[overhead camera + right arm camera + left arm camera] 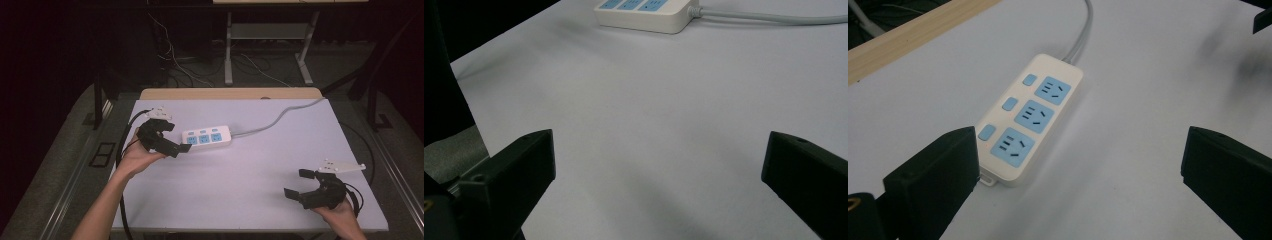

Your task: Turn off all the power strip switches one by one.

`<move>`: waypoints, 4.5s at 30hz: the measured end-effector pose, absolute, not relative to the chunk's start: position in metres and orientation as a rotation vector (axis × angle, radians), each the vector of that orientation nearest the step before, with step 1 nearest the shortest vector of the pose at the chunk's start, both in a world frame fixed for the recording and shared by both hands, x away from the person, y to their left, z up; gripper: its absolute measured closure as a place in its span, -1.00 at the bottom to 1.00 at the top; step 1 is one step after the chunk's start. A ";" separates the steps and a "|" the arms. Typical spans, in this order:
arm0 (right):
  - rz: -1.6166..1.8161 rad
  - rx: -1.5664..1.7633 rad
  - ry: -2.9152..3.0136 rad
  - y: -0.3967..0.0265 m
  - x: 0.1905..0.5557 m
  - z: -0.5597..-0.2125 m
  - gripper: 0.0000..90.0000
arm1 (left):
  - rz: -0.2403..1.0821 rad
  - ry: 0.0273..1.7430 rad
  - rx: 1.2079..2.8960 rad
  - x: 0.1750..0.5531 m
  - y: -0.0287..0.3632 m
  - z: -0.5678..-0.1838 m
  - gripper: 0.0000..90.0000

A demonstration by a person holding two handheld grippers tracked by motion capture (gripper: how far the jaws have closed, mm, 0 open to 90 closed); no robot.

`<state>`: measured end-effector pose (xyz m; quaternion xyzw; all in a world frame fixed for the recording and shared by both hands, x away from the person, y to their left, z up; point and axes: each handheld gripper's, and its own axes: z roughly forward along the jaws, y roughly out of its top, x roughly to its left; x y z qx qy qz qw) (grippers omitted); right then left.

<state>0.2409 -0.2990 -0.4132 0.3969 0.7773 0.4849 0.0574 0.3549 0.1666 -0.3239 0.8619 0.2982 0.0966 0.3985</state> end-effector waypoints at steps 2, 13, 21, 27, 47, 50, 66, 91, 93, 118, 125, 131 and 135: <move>1.469 1.205 2.356 -0.299 0.241 -0.413 -0.99 | 0.243 0.759 2.186 0.358 0.167 -0.323 -0.98; 1.466 1.209 2.353 -0.300 0.240 -0.413 -0.99 | 0.223 0.774 2.226 0.379 0.167 -0.329 -0.94; 1.469 1.212 2.347 -0.302 0.240 -0.413 -0.99 | 0.220 0.767 2.269 0.390 0.164 -0.333 -0.76; 1.469 1.214 2.346 -0.302 0.240 -0.413 -0.99 | 0.235 0.744 2.343 0.397 0.160 -0.336 -0.64; 1.463 1.212 2.337 -0.303 0.239 -0.412 -0.99 | 0.265 0.804 2.405 0.426 0.146 -0.340 0.81; 1.464 1.208 2.338 -0.304 0.239 -0.412 -0.99 | 0.267 0.823 2.397 0.431 0.148 -0.344 0.97; 1.462 1.209 2.338 -0.305 0.239 -0.412 -0.99 | 0.287 0.910 2.339 0.451 0.155 -0.364 0.98; 1.454 1.208 2.349 -0.305 0.239 -0.414 -0.99 | 0.209 0.995 2.257 0.460 0.160 -0.406 0.98; 1.454 1.208 2.350 -0.305 0.239 -0.414 -0.99 | 0.206 0.989 2.256 0.460 0.158 -0.406 0.98; 1.449 1.198 2.358 -0.305 0.238 -0.413 -0.98 | 0.201 0.963 2.264 0.459 0.143 -0.413 0.99; 1.447 1.191 2.357 -0.307 0.237 -0.413 -0.99 | 0.175 0.987 2.240 0.461 0.141 -0.415 1.00; 1.449 1.187 2.360 -0.307 0.236 -0.413 -0.99 | 0.169 1.006 2.217 0.460 0.143 -0.417 1.00; 1.446 1.188 2.361 -0.307 0.237 -0.413 -0.99 | 0.189 1.008 2.231 0.460 0.141 -0.416 1.00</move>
